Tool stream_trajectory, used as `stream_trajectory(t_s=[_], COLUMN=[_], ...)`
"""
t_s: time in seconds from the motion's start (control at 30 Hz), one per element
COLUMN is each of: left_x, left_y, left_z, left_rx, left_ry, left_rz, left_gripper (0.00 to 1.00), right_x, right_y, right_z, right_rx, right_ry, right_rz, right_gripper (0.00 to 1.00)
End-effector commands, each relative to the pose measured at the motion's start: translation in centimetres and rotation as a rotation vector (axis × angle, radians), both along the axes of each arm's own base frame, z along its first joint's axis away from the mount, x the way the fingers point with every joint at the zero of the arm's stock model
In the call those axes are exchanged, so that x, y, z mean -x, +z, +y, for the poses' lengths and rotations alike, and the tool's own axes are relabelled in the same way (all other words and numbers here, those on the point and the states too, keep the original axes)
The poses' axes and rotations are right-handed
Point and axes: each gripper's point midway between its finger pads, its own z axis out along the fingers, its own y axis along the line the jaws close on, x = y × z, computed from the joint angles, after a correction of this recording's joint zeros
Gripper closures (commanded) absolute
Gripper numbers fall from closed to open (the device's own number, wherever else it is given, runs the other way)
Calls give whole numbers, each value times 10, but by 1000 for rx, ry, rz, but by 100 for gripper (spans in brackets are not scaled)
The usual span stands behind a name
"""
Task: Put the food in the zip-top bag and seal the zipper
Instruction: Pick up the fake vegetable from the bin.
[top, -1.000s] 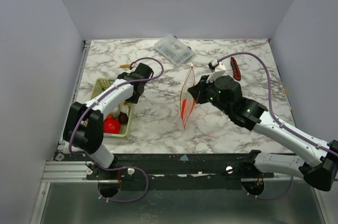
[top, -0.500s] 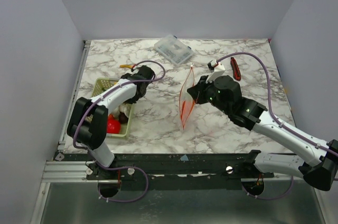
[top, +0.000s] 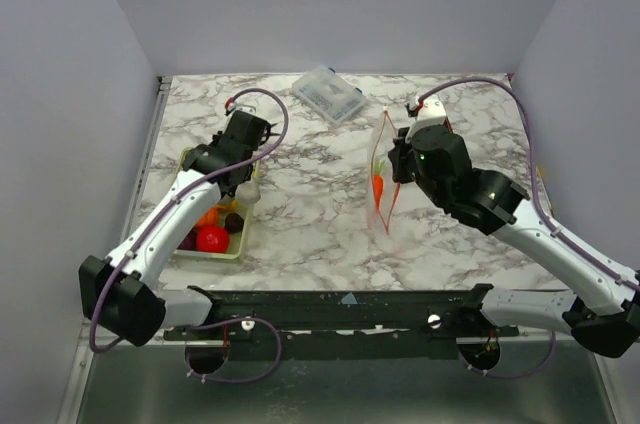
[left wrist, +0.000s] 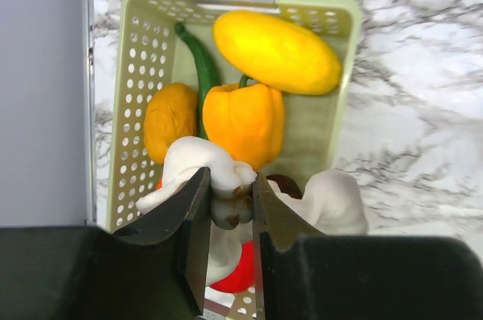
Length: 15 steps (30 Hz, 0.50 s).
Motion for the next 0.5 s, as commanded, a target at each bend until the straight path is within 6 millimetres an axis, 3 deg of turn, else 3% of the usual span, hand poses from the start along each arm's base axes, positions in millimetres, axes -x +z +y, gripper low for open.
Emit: stream_trajectory(t_s=[0.0, 0.1, 0.23, 0.37, 0.47], left_x=[6, 15, 35, 65, 86], left_y=[45, 70, 107, 136, 150], left_z=[-31, -43, -63, -99, -123], left_rx=[225, 318, 472, 707, 874], left_ry=[-112, -187, -301, -482, -613], left_rz=[-131, -187, -266, -322, -366], left_gripper=[100, 100, 100, 100, 100], right_x=[0, -4, -18, -14, -10], right_y=[-1, -18, -71, -119, -127], right_z=[-49, -25, 39, 111, 140], right_rx=[267, 272, 206, 64, -52], right_ry=[-109, -37, 99, 276, 338], right_rz=[14, 64, 179, 294, 331], right_gripper=[100, 100, 100, 100, 100])
